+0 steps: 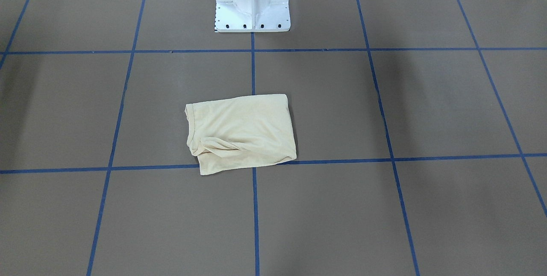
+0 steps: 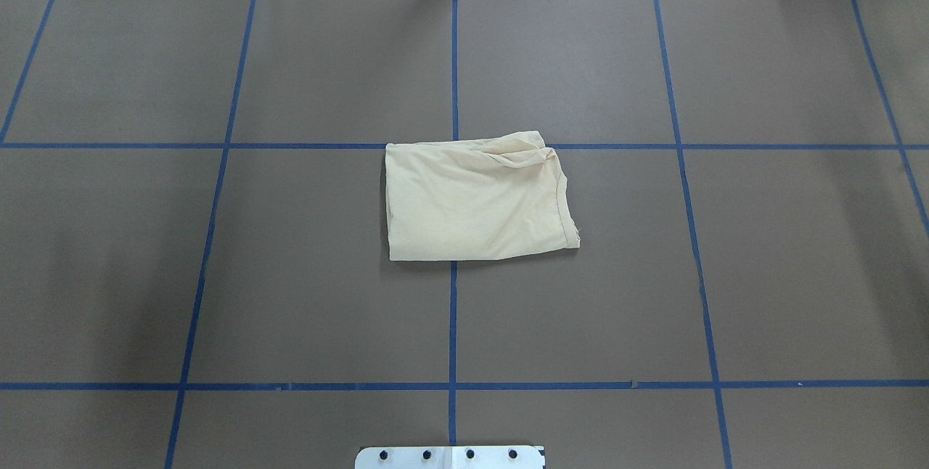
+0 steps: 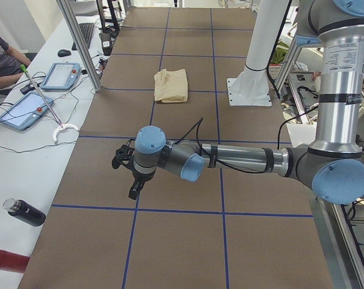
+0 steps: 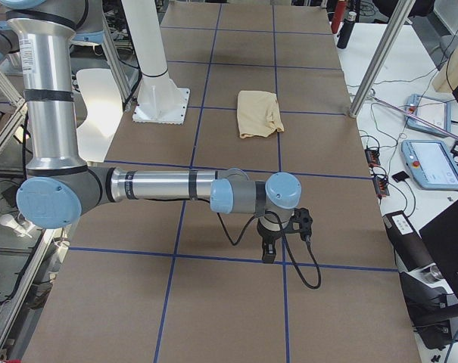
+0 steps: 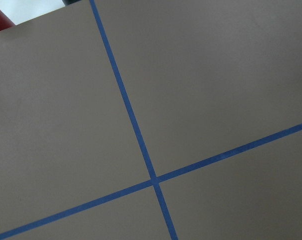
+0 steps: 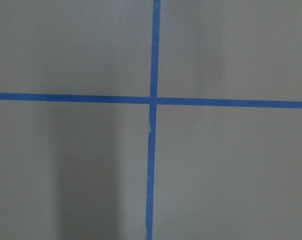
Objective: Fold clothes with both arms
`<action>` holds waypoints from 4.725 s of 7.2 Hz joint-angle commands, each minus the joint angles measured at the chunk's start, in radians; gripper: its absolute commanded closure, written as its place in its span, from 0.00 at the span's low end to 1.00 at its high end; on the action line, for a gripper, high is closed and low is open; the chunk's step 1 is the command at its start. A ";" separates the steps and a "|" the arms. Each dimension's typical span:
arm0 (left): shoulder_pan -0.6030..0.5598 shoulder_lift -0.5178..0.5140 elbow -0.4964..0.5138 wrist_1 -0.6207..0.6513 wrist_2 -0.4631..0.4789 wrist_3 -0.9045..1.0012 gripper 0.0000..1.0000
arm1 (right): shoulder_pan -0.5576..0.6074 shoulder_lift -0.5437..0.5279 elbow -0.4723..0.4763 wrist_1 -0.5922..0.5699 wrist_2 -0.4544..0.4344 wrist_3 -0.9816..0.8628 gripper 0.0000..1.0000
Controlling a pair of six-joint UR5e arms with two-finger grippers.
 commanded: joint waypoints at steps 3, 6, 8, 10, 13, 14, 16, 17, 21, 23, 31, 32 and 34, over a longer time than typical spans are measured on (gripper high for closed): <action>-0.004 0.032 -0.048 0.008 -0.023 -0.023 0.00 | -0.002 -0.047 0.040 0.000 0.013 0.001 0.00; -0.005 0.048 -0.053 0.008 -0.023 -0.021 0.00 | -0.002 -0.048 0.060 0.000 0.008 0.001 0.00; -0.005 0.071 -0.062 0.008 -0.008 -0.018 0.00 | -0.002 -0.054 0.066 0.000 0.013 0.006 0.00; -0.008 0.065 -0.097 0.014 -0.011 -0.023 0.00 | -0.002 -0.050 0.101 0.000 0.023 0.012 0.00; -0.009 0.071 -0.104 0.022 -0.017 -0.023 0.00 | -0.002 -0.056 0.130 0.000 0.034 0.016 0.00; -0.009 0.071 -0.108 0.020 -0.017 -0.021 0.00 | -0.002 -0.056 0.129 0.000 0.034 0.016 0.00; -0.009 0.071 -0.114 0.020 -0.018 -0.021 0.00 | -0.002 -0.068 0.129 0.000 0.034 0.016 0.00; -0.010 0.074 -0.114 0.019 -0.017 -0.021 0.00 | -0.002 -0.070 0.129 0.000 0.030 0.016 0.00; -0.010 0.078 -0.105 0.016 -0.017 -0.020 0.00 | -0.002 -0.077 0.134 0.000 0.031 0.018 0.00; -0.010 0.078 -0.113 0.016 -0.017 -0.021 0.00 | -0.002 -0.082 0.129 0.000 0.028 0.016 0.00; -0.010 0.076 -0.113 0.014 -0.017 -0.021 0.00 | -0.002 -0.096 0.123 0.061 0.048 0.062 0.00; -0.010 0.076 -0.114 0.014 -0.017 -0.021 0.00 | -0.002 -0.102 0.127 0.061 0.071 0.062 0.00; -0.009 0.075 -0.108 0.011 -0.017 -0.021 0.00 | -0.002 -0.117 0.127 0.061 0.079 0.059 0.00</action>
